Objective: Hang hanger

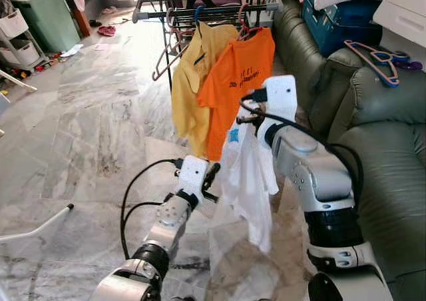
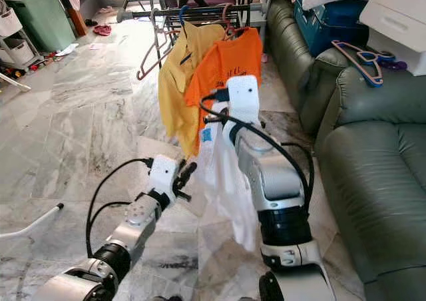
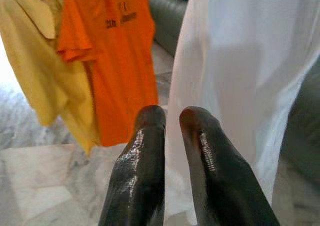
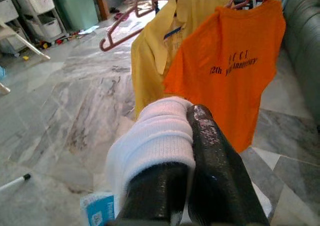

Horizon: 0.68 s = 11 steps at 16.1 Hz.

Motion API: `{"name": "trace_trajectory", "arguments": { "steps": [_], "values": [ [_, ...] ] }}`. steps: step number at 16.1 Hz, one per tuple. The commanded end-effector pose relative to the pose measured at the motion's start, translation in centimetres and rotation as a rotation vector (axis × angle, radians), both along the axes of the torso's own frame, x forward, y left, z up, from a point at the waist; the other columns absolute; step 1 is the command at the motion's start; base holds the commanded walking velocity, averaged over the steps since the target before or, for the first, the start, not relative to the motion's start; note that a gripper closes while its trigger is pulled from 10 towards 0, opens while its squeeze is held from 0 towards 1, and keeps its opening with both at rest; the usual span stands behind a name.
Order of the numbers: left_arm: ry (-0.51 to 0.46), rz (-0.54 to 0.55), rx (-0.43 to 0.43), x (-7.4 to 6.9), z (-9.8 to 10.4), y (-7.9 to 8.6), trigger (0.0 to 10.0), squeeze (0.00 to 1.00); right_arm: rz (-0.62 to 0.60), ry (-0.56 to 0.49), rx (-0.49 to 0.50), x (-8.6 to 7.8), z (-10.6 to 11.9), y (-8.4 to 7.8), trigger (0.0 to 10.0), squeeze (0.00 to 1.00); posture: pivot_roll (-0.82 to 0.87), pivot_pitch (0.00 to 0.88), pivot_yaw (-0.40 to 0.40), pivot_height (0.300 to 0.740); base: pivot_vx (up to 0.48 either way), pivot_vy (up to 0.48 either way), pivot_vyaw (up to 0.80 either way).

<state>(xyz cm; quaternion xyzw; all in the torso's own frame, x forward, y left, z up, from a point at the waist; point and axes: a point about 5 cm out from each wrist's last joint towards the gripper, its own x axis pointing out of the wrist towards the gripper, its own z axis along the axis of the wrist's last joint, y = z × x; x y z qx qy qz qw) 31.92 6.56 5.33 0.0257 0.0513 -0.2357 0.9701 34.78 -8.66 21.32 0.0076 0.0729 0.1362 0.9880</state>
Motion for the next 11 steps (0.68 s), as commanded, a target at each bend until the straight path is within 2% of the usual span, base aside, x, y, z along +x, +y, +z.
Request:
{"name": "trace_trajectory", "arguments": {
  "steps": [1, 2, 6, 7, 8, 10, 11],
  "values": [
    [0.057, -0.023, -0.008, -0.6, -0.9, -0.3, 0.0, 0.0, 0.012, -0.049, 0.01, 0.1, 1.3, 0.3, 10.0, 0.0, -0.26, 0.064, 0.075, 0.74, 0.0, 0.0, 0.0],
    [0.072, -0.048, -0.041, -0.9, -1.0, -1.0, 0.0, 0.0, 0.01, -0.05, 0.008, 0.1, 1.4, 0.3, 10.0, 0.0, -0.26, 0.064, 0.075, 0.74, 0.0, 0.0, 0.0],
    [0.101, -0.062, -0.099, -1.0, -1.0, -1.5, 0.0, 0.0, 0.0, -0.047, -0.002, 0.2, 1.2, 0.1, 10.0, 0.0, -0.26, 0.067, 0.07, 0.74, 0.0, 0.0, 0.0],
    [0.092, -0.072, -0.093, -1.1, -1.0, -1.6, 1.8, 0.0, -0.002, -0.046, -0.002, 0.2, 1.2, 0.1, 10.0, 0.0, -0.26, 0.069, 0.068, 0.74, 0.0, 0.0, 0.0],
    [0.068, -0.087, -0.1, -1.4, -0.9, -1.8, 10.0, 0.0, -0.004, -0.047, -0.003, 0.3, 1.3, 0.2, 10.0, 0.0, -0.26, 0.072, 0.064, 0.74, 0.0, 0.0, 0.0],
    [0.045, -0.121, -0.139, -2.4, -1.0, -3.0, 10.0, 0.0, -0.009, -0.05, -0.006, 0.5, 1.5, 0.3, 10.0, 0.0, -0.26, 0.076, 0.058, 0.74, 0.0, 0.0, 0.0],
    [0.042, -0.128, -0.123, -2.9, -1.2, -3.5, 10.0, 0.0, -0.008, -0.052, -0.007, 0.6, 1.6, 0.4, 10.0, 0.0, -0.27, 0.077, 0.054, 0.74, 0.0, 0.0, 0.0]
  ]
}}
